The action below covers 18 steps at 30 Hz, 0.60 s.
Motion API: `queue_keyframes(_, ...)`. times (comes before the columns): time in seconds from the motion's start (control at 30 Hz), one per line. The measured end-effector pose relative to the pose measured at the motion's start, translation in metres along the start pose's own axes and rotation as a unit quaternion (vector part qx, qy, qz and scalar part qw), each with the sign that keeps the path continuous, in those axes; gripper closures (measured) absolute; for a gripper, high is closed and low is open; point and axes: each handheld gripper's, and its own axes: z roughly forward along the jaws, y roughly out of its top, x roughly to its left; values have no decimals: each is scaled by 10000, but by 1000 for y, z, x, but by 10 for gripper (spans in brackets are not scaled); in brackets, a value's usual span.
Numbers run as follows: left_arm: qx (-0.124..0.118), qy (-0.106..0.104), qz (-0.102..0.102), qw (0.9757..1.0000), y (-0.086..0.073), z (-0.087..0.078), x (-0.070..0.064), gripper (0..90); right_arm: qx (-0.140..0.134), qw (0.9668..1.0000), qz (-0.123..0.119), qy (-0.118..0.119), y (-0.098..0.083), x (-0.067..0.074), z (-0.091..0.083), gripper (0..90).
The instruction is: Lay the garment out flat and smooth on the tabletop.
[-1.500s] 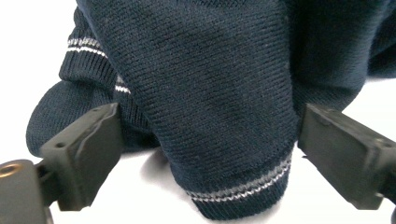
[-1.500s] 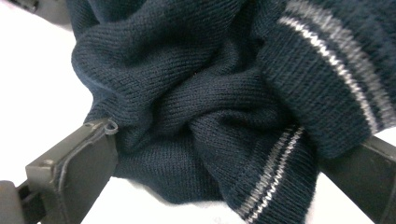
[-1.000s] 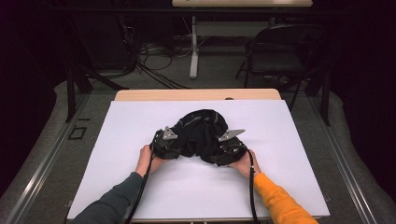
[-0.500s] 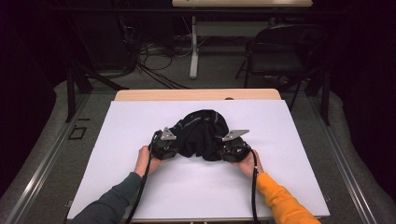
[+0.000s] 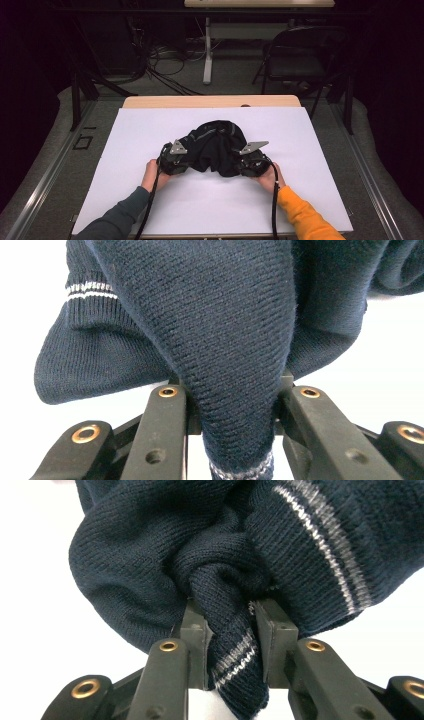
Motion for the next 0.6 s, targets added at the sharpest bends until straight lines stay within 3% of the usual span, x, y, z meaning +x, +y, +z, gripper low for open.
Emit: queue_keyframes(0.6,32,-191,172,9997,-7,-14,-16,719,163,9995,-173,209,-7,12,-12,698)
